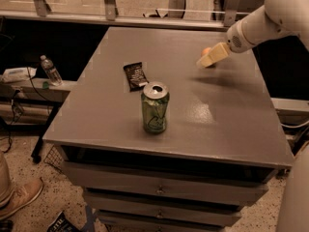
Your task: Move orange near rxbar chocolate
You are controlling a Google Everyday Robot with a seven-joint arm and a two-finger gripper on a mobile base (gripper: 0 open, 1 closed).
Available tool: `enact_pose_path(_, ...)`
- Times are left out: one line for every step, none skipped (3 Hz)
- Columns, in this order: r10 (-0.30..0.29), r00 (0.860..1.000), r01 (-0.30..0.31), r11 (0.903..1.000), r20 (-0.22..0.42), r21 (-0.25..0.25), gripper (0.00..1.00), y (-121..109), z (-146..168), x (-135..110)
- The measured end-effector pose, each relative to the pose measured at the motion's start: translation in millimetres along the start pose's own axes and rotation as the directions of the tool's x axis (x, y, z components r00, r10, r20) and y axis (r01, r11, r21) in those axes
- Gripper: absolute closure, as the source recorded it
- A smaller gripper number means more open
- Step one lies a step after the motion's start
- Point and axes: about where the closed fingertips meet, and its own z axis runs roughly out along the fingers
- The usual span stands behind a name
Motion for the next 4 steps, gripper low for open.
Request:
enact_pose_path(0.0, 1.0, -0.001, 0.9999, -0.018, -0.014, 0.0, 2, 13, 0)
enact_pose_path(0.003, 0.999, -0.004, 0.9995, -0.033, -0.03, 0.14, 2, 26, 2)
enact_pose_path(0.001, 0.999, -0.003, 0.999, -0.037, -0.045, 0.39, 4, 33, 3)
enact_pose_path(-0.032, 0.999, 0.032, 0.9981, 0.012, -0.052, 0.61, 8, 24, -11)
